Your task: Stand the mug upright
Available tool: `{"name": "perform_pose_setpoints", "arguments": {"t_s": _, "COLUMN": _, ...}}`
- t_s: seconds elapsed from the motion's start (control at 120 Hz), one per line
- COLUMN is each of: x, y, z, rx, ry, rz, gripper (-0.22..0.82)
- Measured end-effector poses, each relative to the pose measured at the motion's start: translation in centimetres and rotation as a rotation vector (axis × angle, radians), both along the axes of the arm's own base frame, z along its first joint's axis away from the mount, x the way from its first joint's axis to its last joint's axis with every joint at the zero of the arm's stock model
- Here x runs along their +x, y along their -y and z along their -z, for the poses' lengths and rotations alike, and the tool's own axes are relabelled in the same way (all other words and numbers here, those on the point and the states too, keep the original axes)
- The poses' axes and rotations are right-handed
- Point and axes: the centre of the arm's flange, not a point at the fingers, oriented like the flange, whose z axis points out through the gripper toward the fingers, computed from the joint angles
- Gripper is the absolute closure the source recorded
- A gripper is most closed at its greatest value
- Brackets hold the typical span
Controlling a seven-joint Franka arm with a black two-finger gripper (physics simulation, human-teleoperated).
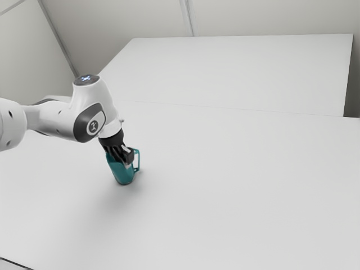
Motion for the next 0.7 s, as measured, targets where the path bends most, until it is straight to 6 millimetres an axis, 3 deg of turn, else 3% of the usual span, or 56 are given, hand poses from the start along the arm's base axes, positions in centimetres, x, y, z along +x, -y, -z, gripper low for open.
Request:
{"name": "perform_pose_setpoints", "arguments": {"t_s": 0.133, "x": -0.1, "y": 0.1, "z": -0.8, "rx": 0.003, "ry": 0.009, "rz": 0.001, "gripper": 0.22}}
{"name": "perform_pose_setpoints", "arguments": {"t_s": 0.3, "x": -0.5, "y": 0.1, "z": -2.5, "rx": 0.008, "ry": 0.028, "rz": 0.000, "gripper": 0.10}}
{"name": "perform_pose_setpoints", "arguments": {"t_s": 0.467, "x": -0.5, "y": 1.4, "z": -5.6, "rx": 0.003, "ry": 0.063, "rz": 0.016, "gripper": 0.05}}
{"name": "perform_pose_setpoints", "arguments": {"t_s": 0.7, "x": 2.0, "y": 1.4, "z": -12.4, "rx": 0.004, "ry": 0.110, "rz": 0.007, "gripper": 0.02}}
